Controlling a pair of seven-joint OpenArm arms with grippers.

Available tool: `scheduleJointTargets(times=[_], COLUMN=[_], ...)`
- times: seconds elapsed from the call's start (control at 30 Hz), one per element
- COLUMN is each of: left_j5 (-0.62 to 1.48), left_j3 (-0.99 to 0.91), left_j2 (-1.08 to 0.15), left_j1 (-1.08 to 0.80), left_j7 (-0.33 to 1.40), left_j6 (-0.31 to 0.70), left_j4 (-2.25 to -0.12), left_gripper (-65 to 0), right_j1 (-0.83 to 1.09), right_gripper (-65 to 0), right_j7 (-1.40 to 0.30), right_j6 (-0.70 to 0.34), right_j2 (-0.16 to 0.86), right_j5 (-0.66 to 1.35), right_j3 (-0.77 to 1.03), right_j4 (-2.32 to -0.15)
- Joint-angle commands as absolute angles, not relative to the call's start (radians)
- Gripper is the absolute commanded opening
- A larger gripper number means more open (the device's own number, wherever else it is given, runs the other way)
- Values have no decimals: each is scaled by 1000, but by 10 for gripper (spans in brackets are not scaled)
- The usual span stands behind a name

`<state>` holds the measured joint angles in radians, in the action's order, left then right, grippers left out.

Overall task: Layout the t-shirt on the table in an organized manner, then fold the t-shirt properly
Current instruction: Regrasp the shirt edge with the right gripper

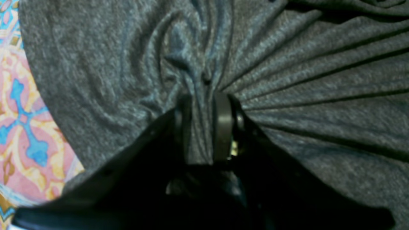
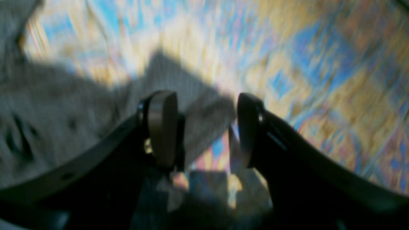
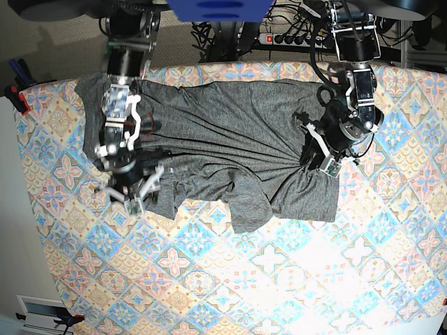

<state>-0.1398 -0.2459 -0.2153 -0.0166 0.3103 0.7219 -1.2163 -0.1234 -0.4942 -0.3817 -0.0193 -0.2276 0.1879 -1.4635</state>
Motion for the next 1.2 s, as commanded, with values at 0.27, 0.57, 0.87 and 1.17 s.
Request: scheduleJointTargets(times=[0.27, 0.57, 0.87, 1.17], left_j5=[-328, -421, -429, -429], left_j3=[-225, -234, -226, -226], left_j2=[-199, -203, -197, -197], left_j1=[-87, -88, -87, -87], left_j7=[648, 647, 647, 647], left_j6=[698, 698, 698, 698], left_j4=[-1323, -1323, -1328, -1328], left_gripper=[-536, -537, -537, -536], right_j1=[-45, -19, 50, 56], right_gripper=[-364, -364, -364, -364], right_j7=[-458, -458, -453, -452], right_j6=[-378, -380, -380, -380], right_j2=[-12, -8, 25, 25], right_j5=[-216, -219, -219, -217], right_j3=[317, 584, 582, 489], right_j4=[-1586, -1618, -1624, -1558])
